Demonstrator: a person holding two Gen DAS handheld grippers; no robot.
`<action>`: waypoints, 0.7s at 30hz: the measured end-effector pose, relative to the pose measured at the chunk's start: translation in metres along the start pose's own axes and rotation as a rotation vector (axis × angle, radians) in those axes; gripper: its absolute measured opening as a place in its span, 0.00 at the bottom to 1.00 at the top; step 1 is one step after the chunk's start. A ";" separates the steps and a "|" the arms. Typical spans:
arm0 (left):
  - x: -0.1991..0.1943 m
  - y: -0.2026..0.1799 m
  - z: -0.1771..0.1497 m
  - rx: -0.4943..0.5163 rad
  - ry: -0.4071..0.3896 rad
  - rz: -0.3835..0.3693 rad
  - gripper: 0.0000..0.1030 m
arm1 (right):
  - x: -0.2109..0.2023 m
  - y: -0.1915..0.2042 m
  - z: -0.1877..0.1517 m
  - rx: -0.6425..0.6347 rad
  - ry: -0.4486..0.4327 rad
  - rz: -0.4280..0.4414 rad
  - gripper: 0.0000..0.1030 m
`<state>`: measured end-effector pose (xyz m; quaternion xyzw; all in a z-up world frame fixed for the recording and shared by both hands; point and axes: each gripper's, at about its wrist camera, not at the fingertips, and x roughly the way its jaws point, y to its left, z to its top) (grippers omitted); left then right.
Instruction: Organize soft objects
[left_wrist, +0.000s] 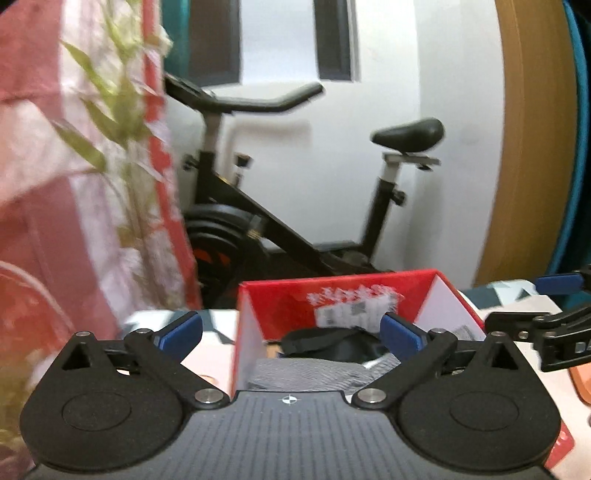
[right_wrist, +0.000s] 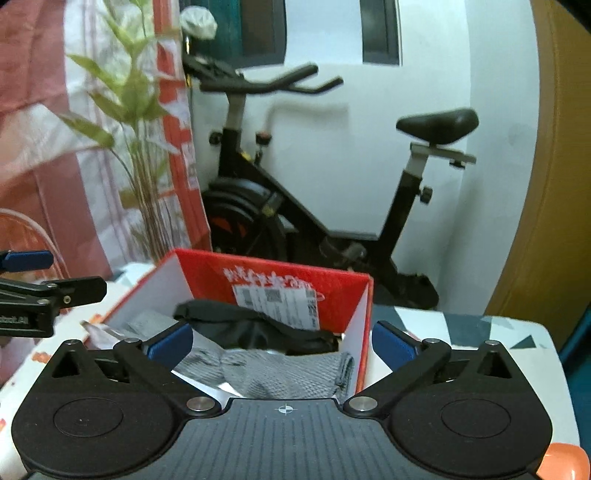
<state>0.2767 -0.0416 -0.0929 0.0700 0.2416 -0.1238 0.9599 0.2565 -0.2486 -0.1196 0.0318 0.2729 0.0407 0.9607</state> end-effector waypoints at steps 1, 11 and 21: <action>-0.007 -0.001 0.001 0.001 -0.013 0.023 1.00 | -0.007 0.002 0.000 0.002 -0.012 0.006 1.00; -0.070 -0.004 0.004 -0.067 -0.065 0.011 1.00 | -0.076 0.025 0.001 -0.001 -0.115 0.000 1.00; -0.137 -0.019 -0.005 -0.035 -0.121 0.038 1.00 | -0.139 0.044 -0.015 0.018 -0.195 -0.041 1.00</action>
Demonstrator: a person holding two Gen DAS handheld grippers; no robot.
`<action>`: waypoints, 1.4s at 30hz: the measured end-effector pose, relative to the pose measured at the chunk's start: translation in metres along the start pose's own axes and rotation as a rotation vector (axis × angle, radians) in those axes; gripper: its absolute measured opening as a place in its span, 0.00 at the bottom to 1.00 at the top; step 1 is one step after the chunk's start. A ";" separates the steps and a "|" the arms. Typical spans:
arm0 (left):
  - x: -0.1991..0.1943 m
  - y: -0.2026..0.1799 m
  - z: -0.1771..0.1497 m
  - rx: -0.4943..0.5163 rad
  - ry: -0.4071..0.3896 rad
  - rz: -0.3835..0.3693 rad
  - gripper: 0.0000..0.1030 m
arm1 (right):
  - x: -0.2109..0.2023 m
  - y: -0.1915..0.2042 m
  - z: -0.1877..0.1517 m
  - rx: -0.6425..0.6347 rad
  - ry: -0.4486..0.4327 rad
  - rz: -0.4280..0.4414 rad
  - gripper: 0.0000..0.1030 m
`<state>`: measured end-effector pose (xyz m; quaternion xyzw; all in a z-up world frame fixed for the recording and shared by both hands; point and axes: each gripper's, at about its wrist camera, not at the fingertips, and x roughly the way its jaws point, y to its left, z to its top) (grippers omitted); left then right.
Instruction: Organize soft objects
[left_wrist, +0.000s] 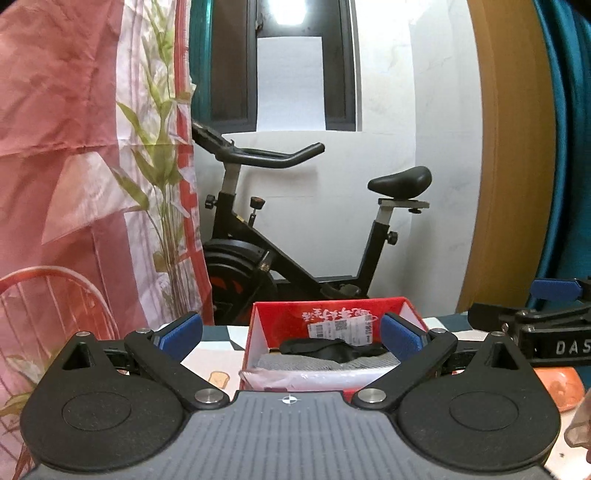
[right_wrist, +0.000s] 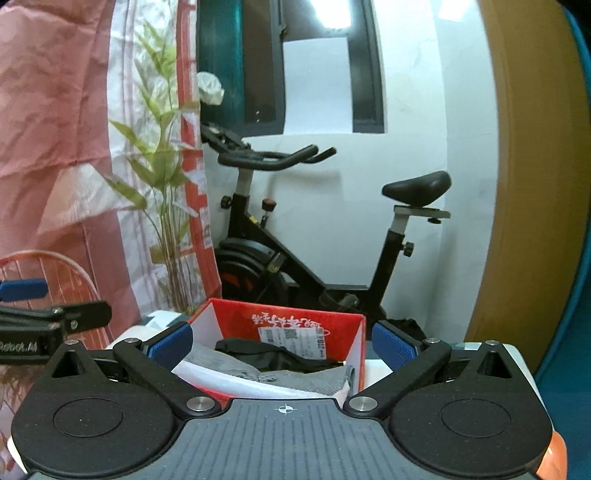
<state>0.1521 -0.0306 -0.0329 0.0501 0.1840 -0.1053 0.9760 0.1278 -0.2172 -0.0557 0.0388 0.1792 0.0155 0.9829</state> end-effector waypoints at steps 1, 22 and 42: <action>-0.005 -0.001 -0.001 -0.003 0.000 -0.003 1.00 | -0.007 0.000 -0.001 0.004 -0.007 -0.005 1.00; -0.120 -0.015 -0.020 0.017 -0.075 0.014 1.00 | -0.144 0.008 -0.025 0.066 -0.089 -0.049 1.00; -0.141 -0.012 -0.015 -0.038 -0.113 0.069 1.00 | -0.167 0.006 -0.024 0.062 -0.119 -0.065 1.00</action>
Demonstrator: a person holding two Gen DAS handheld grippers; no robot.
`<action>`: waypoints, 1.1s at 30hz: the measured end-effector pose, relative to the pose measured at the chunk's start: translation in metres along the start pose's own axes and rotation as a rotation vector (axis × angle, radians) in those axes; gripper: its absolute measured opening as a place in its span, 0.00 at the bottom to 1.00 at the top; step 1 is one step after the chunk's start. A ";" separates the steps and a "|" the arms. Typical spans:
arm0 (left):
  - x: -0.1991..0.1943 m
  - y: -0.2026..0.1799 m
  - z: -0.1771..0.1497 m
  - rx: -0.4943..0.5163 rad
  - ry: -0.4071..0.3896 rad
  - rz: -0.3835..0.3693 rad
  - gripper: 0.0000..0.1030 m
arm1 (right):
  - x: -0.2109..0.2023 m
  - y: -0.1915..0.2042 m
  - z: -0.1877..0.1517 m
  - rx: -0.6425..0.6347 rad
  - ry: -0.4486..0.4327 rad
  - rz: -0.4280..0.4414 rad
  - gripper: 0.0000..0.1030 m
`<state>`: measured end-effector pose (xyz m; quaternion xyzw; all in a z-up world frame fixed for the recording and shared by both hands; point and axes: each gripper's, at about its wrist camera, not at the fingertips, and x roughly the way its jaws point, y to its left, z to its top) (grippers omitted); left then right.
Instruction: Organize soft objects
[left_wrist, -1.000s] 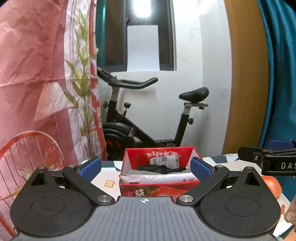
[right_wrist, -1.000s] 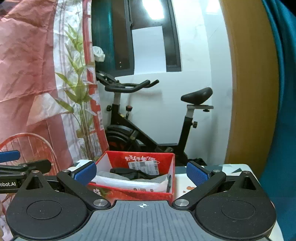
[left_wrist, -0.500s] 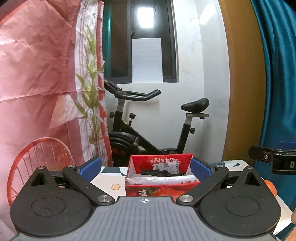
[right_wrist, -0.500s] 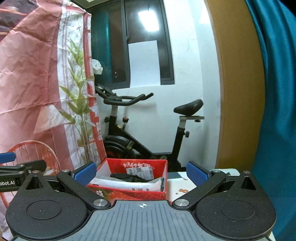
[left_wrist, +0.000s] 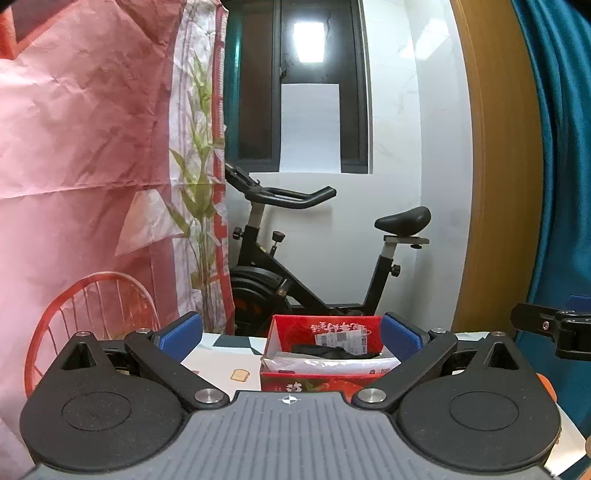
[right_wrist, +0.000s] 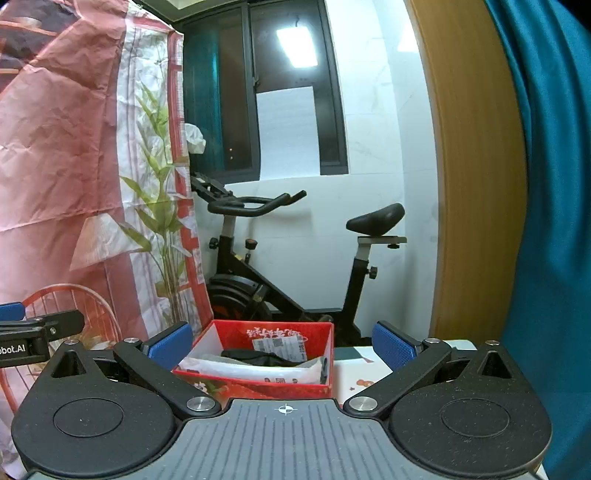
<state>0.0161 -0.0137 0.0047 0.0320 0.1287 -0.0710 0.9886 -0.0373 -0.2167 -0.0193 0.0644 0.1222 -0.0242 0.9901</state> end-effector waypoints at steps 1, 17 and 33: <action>0.000 0.000 0.000 0.000 0.000 0.002 1.00 | 0.000 0.000 0.000 0.001 0.001 0.001 1.00; -0.004 -0.001 -0.003 -0.012 0.002 0.007 1.00 | -0.003 0.000 0.002 0.010 -0.001 0.008 1.00; -0.004 0.000 -0.004 -0.006 -0.005 -0.013 1.00 | -0.003 0.003 0.003 0.000 -0.004 0.002 1.00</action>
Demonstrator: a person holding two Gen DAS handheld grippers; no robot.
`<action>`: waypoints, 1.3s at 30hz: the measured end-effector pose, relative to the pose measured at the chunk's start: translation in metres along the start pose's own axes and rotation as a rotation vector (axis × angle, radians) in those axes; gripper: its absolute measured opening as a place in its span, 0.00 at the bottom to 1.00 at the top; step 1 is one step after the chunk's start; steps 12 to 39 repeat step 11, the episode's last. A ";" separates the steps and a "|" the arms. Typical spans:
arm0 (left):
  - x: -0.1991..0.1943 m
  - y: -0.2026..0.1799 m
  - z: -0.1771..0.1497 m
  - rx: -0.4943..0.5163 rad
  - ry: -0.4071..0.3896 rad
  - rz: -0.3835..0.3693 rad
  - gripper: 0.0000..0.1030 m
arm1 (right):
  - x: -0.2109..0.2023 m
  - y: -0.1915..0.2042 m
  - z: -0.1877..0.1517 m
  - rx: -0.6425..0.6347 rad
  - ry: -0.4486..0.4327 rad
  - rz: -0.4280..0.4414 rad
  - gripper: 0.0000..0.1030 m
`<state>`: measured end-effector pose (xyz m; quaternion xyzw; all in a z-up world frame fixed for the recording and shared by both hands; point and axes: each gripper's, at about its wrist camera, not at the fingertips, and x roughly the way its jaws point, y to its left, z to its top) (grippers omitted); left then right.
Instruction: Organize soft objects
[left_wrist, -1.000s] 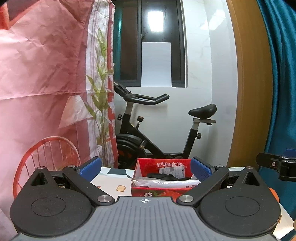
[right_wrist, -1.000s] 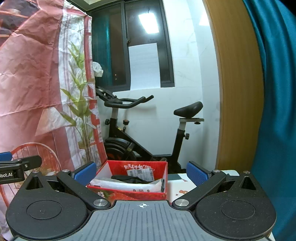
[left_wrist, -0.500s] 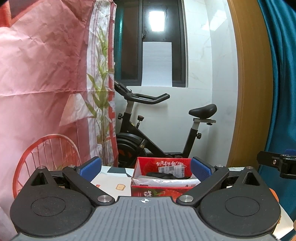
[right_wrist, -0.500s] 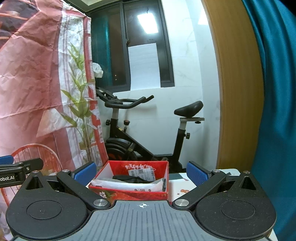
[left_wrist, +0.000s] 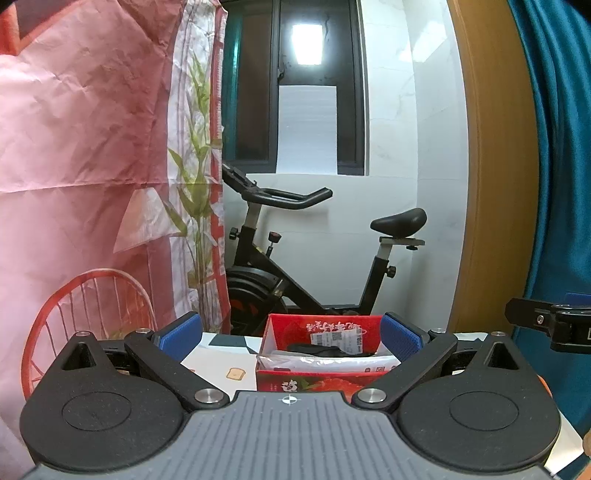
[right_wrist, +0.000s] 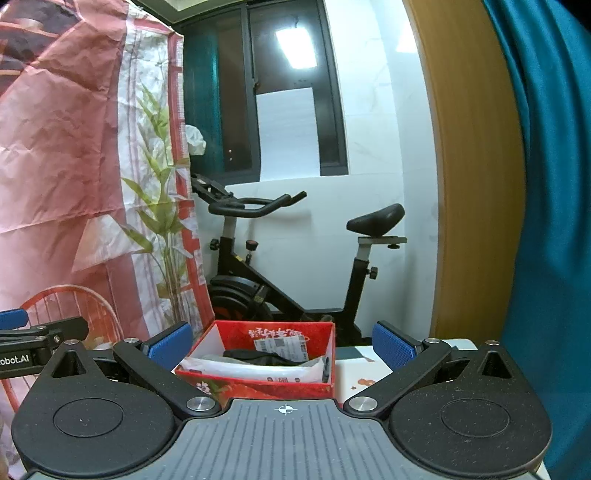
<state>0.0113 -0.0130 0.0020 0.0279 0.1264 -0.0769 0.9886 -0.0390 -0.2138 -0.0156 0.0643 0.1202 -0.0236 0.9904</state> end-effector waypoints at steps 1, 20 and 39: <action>0.000 0.000 0.000 0.001 -0.001 -0.001 1.00 | 0.000 0.000 0.000 0.000 0.001 -0.001 1.00; 0.002 0.000 -0.002 -0.007 0.006 0.010 1.00 | 0.001 0.001 -0.002 0.000 0.005 -0.003 1.00; 0.002 0.000 -0.002 -0.007 0.006 0.010 1.00 | 0.001 0.001 -0.002 0.000 0.005 -0.003 1.00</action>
